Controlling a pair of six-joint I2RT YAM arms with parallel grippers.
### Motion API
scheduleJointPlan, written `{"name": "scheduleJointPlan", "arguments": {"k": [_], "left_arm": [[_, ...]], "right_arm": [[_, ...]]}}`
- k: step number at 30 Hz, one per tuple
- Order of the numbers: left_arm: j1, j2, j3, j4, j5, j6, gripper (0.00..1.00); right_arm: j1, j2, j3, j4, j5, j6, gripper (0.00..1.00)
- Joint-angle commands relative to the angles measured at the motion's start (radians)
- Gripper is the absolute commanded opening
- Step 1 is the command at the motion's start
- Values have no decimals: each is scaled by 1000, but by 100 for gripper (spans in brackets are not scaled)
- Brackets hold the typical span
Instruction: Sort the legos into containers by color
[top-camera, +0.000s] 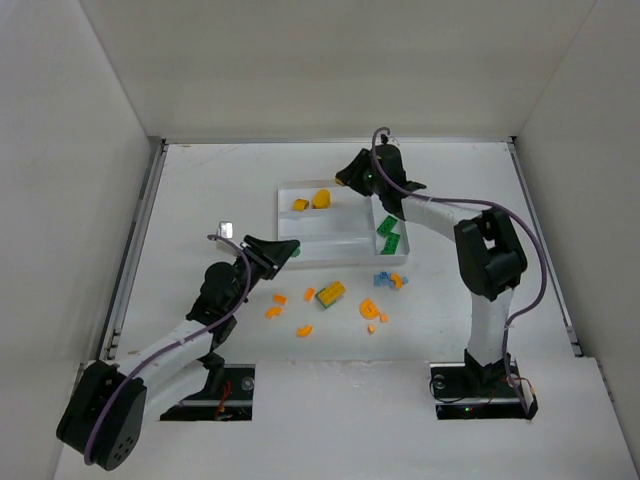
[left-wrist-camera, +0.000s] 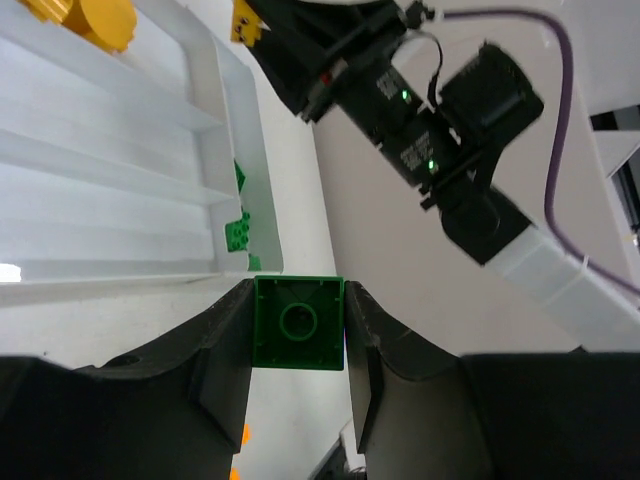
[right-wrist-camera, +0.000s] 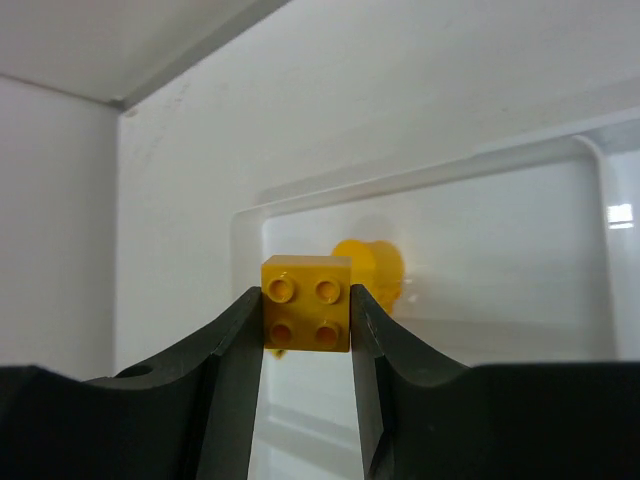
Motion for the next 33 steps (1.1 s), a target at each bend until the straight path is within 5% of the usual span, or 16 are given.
{"name": "scheduleJointPlan", "arguments": {"k": [1, 6, 10, 17, 20, 26, 30, 33], "left_arm": [[-67, 25, 1, 32, -65, 62, 22], [-136, 52, 23, 32, -125, 105, 22], [-173, 92, 55, 35, -145, 127, 22], [-264, 224, 149, 36, -185, 184, 22], [-308, 305, 224, 33, -187, 229, 22], [-403, 494, 411, 21, -207, 308, 23], [-454, 624, 543, 14, -220, 363, 23], [-469, 745, 658, -37, -230, 401, 23]], "right_arm": [[9, 56, 98, -208, 93, -120, 35], [36, 82, 150, -245, 136, -153, 40], [48, 86, 164, -234, 110, -154, 55], [51, -77, 19, -140, 104, -160, 71], [28, -228, -168, -29, 130, -154, 66], [-27, -568, -584, 129, 205, -111, 23], [-36, -747, -768, 152, 247, -84, 22], [-50, -903, -859, 128, 328, -79, 32]]}}
